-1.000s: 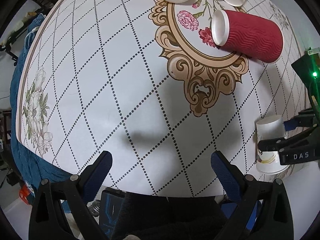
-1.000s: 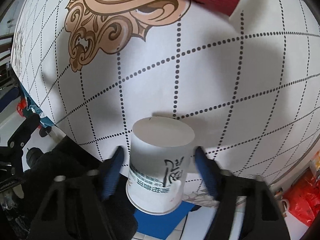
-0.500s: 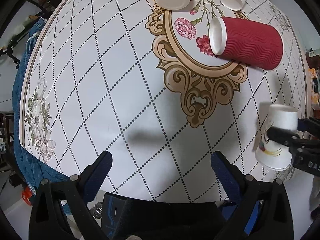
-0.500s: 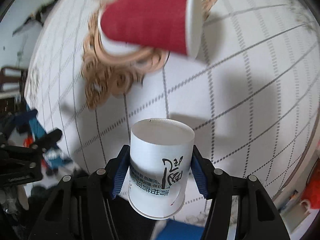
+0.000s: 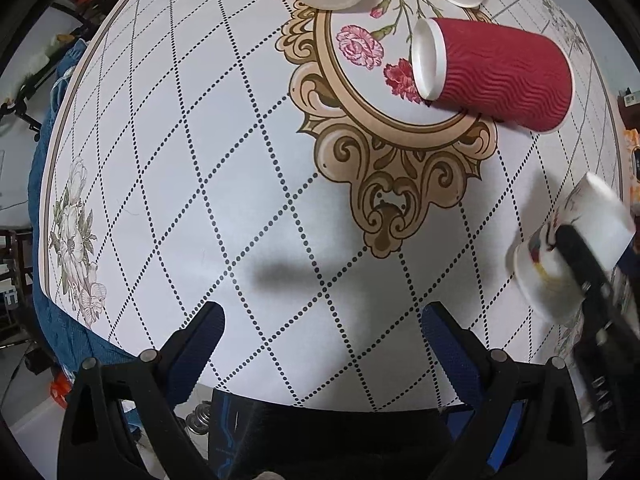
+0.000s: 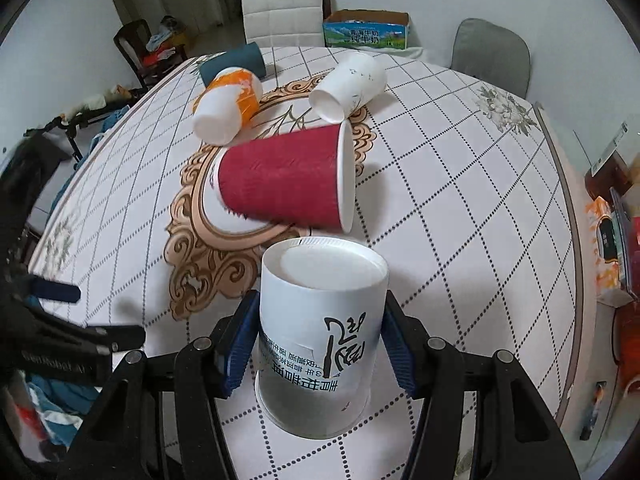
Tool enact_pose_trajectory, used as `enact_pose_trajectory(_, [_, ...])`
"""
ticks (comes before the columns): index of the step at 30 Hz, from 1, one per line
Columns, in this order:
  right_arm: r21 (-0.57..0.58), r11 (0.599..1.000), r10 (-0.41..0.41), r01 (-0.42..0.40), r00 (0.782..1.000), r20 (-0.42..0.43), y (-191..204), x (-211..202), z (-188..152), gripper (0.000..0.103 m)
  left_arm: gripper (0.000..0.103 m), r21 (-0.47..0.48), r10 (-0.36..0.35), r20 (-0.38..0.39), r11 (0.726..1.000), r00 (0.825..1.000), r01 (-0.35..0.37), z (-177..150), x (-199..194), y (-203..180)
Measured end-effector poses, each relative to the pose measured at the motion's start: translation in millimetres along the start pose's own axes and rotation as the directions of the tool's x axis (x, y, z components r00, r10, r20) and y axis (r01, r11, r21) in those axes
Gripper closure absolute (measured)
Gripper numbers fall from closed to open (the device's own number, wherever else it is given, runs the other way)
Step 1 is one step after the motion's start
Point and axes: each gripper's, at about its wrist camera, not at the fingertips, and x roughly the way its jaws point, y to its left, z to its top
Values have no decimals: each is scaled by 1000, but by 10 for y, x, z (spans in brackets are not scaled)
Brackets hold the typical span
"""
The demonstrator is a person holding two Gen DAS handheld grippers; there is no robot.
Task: Flip cup upside down
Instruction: 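Lower the inverted white cup onto the tablecloth and open the right gripper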
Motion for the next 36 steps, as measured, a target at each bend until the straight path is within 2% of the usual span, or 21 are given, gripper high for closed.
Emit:
enact_pose_trajectory(10, [-55,998,13,-12,999,32,110,51,-387,41,2,3,18,2,1000,1000,-18,-121,21,-42])
enact_pose_trajectory(20, [-72,997,17,-18,1000,-9,141,26,-551,41,2,-2,18,16,1000,1000,-18,-296,-11,-115])
enact_pose_trajectory(22, [-58,998,10,-12,999,-42,135,39,-542,36,2,-6,18,33,1000,999,-18,-339,-81,-139])
enact_pose_trajectory(24, [-45,999,8,-11,998,-61,129,13,-541,20,2,-9,22,54,1000,998,-21,-393,-150,-135])
enact_pose_trajectory(30, [81,996,-32,43,990,-137,-21,-321,-563,10,2,13,13,109,1000,994,-14,-602,-455,-144])
enact_pose_trajectory(36, [189,973,-106,130,986,-131,-126,-854,-636,6,2,52,-21,199,999,980,10,-848,-909,-174])
